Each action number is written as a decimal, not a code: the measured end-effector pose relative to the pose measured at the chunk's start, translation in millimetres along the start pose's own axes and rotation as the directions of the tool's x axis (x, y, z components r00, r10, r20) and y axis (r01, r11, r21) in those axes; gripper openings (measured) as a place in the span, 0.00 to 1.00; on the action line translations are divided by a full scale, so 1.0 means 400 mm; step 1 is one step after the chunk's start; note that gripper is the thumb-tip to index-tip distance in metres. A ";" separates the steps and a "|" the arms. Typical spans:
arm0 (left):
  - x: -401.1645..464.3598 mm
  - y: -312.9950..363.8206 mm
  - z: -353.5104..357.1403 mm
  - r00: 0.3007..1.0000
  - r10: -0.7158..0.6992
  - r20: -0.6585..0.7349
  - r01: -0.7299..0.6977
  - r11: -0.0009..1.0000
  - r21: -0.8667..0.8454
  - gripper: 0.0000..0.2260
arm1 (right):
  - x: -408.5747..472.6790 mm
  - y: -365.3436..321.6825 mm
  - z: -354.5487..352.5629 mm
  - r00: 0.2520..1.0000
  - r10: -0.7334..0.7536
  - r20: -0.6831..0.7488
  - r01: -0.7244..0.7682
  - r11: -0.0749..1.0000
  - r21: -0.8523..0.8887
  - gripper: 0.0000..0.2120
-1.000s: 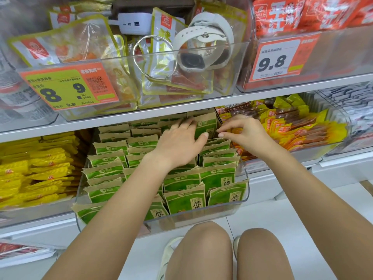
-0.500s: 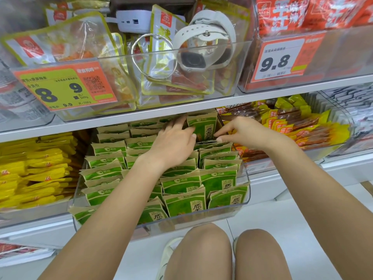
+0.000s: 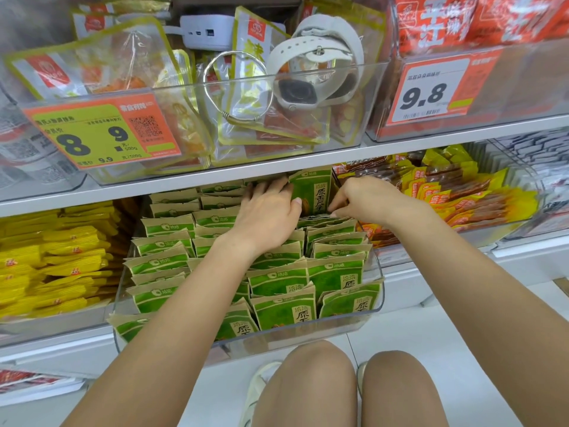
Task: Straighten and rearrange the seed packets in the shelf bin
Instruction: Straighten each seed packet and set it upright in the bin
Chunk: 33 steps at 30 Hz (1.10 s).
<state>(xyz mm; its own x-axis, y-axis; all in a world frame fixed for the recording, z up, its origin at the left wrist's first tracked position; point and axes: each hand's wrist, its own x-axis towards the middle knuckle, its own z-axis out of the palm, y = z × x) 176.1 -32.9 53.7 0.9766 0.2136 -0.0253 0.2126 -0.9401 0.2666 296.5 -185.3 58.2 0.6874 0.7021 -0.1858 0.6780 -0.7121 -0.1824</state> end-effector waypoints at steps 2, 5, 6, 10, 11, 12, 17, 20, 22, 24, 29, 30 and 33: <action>0.000 -0.003 0.003 1.000 -0.003 -0.003 0.003 1.000 -0.015 0.20 | -0.004 -0.003 0.010 0.999 -0.006 -0.051 0.006 1.000 -0.005 0.07; 0.000 -0.006 0.002 1.000 -0.012 0.000 0.012 0.999 -0.038 0.20 | -0.016 0.003 0.030 0.986 -0.006 -0.169 0.008 1.000 0.011 0.09; -0.001 -0.005 0.001 1.000 -0.018 0.000 0.018 0.999 -0.050 0.20 | -0.019 0.007 0.036 0.980 0.002 -0.199 0.006 0.999 0.039 0.10; -0.004 0.001 -0.011 0.999 -0.039 0.015 0.041 0.987 -0.158 0.22 | -0.055 0.015 0.057 0.929 0.014 -0.370 0.053 0.984 0.171 0.09; -0.006 0.002 -0.017 0.998 -0.050 0.032 0.056 0.973 -0.223 0.23 | -0.072 0.017 0.061 0.895 -0.001 -0.447 0.099 0.976 0.196 0.08; -0.008 0.004 -0.024 0.997 -0.061 0.052 0.074 0.954 -0.290 0.24 | -0.089 0.019 0.064 0.848 -0.018 -0.530 0.155 0.964 0.216 0.08; -0.004 0.004 -0.026 0.995 -0.044 0.085 0.067 0.954 -0.292 0.24 | -0.143 0.022 0.073 0.765 -0.077 -0.639 0.245 0.953 0.179 0.10; 0.005 -0.002 -0.016 0.998 -0.037 0.040 0.047 0.962 -0.267 0.22 | -0.152 0.019 0.086 0.773 -0.102 -0.626 0.270 0.946 0.180 0.07; 0.001 -0.001 -0.008 0.998 -0.017 -0.056 0.005 0.979 -0.203 0.19 | -0.148 0.021 0.093 0.772 -0.084 -0.630 0.277 0.937 0.215 0.06; -0.007 0.007 -0.001 0.989 0.023 -0.143 -0.046 0.986 -0.157 0.18 | -0.137 0.022 0.101 0.792 -0.047 -0.609 0.273 0.919 0.284 0.08; 0.002 0.005 -0.007 0.997 0.074 -0.002 -0.073 0.977 -0.200 0.20 | -0.099 0.018 0.094 0.837 0.095 -0.539 0.214 0.849 0.484 0.12; 0.003 0.003 -0.012 0.996 0.067 0.059 -0.053 0.974 -0.220 0.21 | -0.093 0.019 0.089 0.856 0.112 -0.504 0.178 0.853 0.491 0.10; 0.004 0.011 -0.015 0.991 0.044 0.127 -0.022 0.985 -0.172 0.20 | -0.077 0.020 0.076 0.905 0.143 -0.401 0.100 0.844 0.527 0.09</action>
<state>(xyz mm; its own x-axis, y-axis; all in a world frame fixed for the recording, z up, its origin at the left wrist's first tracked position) 178.4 -35.0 60.5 0.9813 0.1363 -0.1361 0.1824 -0.8848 0.4288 272.6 -212.6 33.2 0.8235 0.5334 0.1932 0.5038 -0.5311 -0.6812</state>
